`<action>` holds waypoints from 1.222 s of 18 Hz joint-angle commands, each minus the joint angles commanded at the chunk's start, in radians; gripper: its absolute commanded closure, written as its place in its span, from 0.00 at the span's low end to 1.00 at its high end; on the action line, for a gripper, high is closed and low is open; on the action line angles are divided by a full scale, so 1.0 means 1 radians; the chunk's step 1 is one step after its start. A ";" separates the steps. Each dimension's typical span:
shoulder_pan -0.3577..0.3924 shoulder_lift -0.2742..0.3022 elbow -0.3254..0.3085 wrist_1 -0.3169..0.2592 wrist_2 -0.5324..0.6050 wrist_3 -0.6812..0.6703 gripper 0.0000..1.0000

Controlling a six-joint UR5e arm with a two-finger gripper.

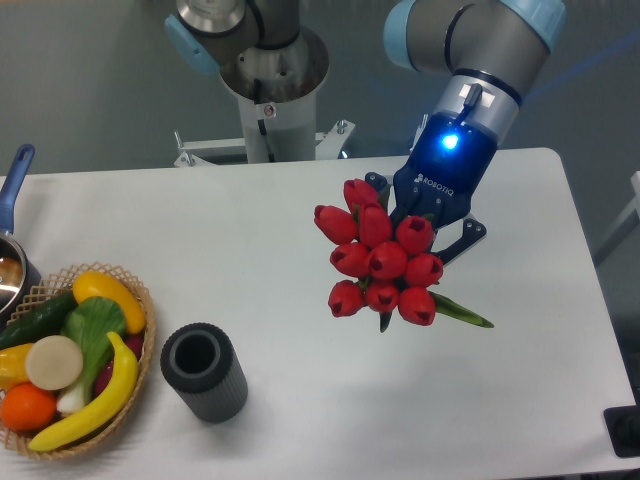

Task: Insert the flowers into the vase
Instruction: 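Hold the red tulip bunch in the gripper above the table, then carry the tulip bunch toward the black vase, stems pointing down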

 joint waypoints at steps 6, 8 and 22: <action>-0.005 0.000 -0.009 0.000 -0.002 0.000 0.61; -0.006 -0.003 -0.006 0.000 0.000 -0.002 0.61; -0.037 -0.048 0.015 0.041 -0.228 0.009 0.61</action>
